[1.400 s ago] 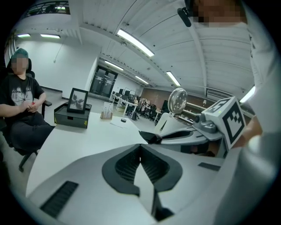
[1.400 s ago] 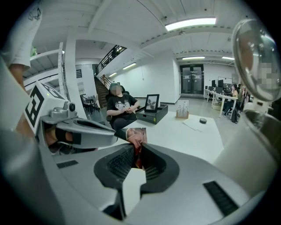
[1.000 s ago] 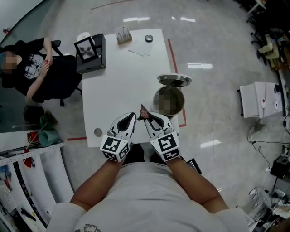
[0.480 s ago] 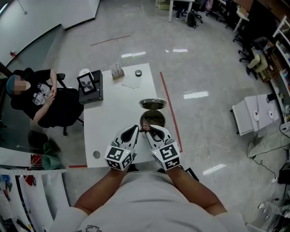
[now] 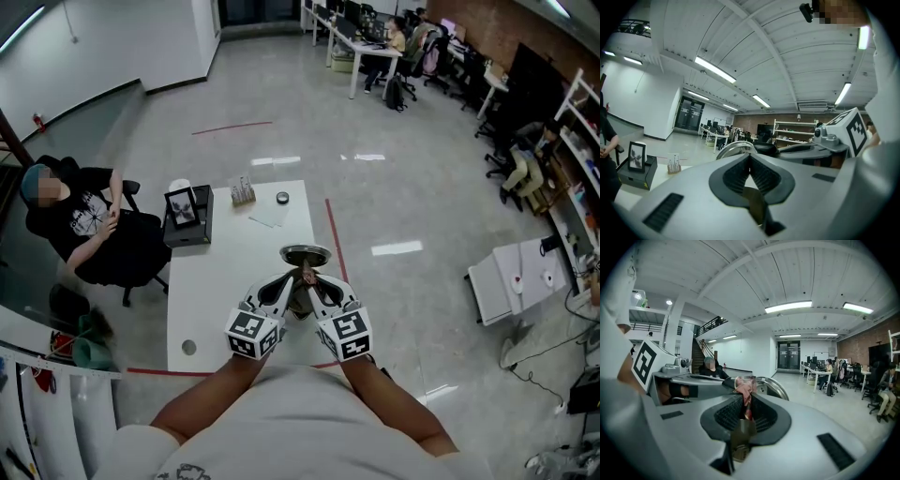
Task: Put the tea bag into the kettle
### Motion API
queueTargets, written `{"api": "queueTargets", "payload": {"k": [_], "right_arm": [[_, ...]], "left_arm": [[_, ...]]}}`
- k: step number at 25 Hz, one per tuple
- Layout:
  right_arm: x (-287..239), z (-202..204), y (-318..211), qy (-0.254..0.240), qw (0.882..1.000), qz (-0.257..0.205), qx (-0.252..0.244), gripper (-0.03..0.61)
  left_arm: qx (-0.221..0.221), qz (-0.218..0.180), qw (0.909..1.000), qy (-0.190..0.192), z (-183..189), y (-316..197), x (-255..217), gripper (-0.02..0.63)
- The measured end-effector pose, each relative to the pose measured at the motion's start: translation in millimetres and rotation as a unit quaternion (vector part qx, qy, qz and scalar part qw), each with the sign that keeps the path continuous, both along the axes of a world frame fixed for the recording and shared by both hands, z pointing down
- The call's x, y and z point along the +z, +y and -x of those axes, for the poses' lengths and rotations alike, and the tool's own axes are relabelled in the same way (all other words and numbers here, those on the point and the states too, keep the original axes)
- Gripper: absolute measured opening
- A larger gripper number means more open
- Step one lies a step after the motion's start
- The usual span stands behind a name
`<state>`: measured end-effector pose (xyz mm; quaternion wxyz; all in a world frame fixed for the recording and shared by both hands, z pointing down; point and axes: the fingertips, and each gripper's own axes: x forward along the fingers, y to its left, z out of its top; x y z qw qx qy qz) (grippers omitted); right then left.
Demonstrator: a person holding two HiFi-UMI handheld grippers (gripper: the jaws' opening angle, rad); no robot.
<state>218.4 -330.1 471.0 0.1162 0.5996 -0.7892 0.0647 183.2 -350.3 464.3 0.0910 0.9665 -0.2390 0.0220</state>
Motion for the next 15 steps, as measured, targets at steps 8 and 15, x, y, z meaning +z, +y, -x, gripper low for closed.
{"api": "queueTargets", "payload": {"k": [8,15], "right_arm": [[3.3,-10.7,-10.5,-0.002,1.000,0.000,0.001,0.049],[10.7,-10.4,-13.6,-0.002,1.000,0.014,0.001,0.074]], "left_arm": [[-0.010,0.002,0.9999,0.001,-6.2,-13.1,0.2,0.011],[-0.020,0.004,0.9998,0.000,-3.0,-19.9,-0.7,0.011]]}}
